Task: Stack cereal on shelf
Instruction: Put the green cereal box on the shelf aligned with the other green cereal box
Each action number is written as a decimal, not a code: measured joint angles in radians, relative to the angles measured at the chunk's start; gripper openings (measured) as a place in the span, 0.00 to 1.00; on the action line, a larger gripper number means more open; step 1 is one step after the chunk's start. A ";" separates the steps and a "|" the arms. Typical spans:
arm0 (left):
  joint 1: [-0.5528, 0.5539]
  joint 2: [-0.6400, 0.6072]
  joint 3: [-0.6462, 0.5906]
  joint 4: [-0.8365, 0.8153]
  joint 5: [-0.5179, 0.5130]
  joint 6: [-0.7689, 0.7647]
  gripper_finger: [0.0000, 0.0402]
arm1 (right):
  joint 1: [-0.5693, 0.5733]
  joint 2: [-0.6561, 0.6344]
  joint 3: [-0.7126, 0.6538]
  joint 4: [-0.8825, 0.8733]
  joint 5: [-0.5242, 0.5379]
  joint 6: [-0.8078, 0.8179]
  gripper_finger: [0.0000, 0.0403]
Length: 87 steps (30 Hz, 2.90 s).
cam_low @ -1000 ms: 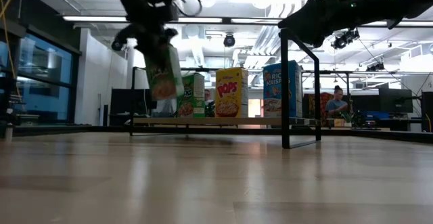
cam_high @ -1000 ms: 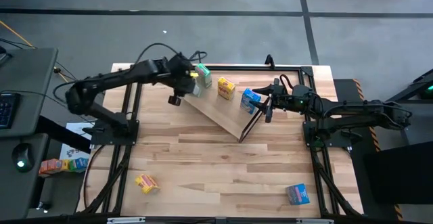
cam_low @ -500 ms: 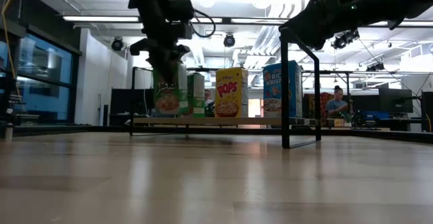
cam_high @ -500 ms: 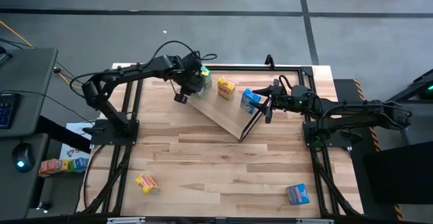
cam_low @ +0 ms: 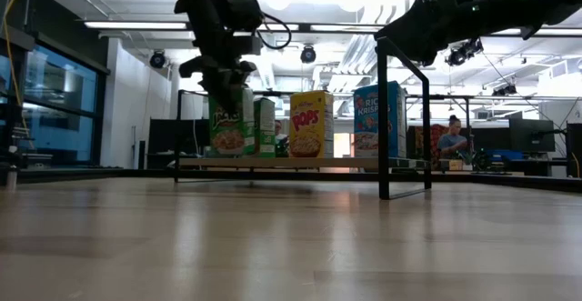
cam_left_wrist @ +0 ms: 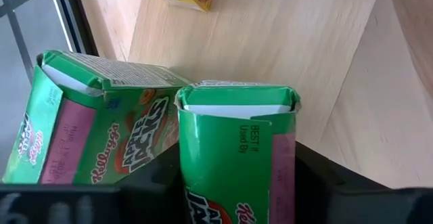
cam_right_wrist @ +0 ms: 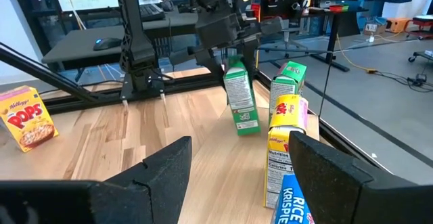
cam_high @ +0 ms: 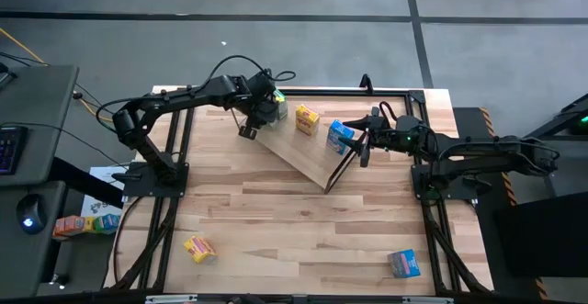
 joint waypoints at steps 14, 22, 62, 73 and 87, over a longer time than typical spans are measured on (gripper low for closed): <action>-0.002 -0.003 -0.001 0.003 -0.073 -0.012 0.60 | 0.000 0.000 0.000 0.000 0.000 -0.011 0.60; -0.002 -0.051 -0.001 0.003 -0.095 0.009 0.60 | 0.000 0.000 0.000 0.000 0.000 -0.018 0.60; -0.394 -0.388 -0.878 1.231 -0.682 -1.034 0.00 | 0.000 0.000 0.000 0.008 0.000 -0.027 0.60; -0.290 -0.276 -0.883 1.248 -0.650 -1.096 0.00 | 0.000 0.000 0.000 0.017 0.000 -0.025 0.60; -0.209 -0.157 -0.883 1.342 -0.600 -1.126 0.00 | 0.000 0.000 0.000 0.015 0.000 -0.026 0.60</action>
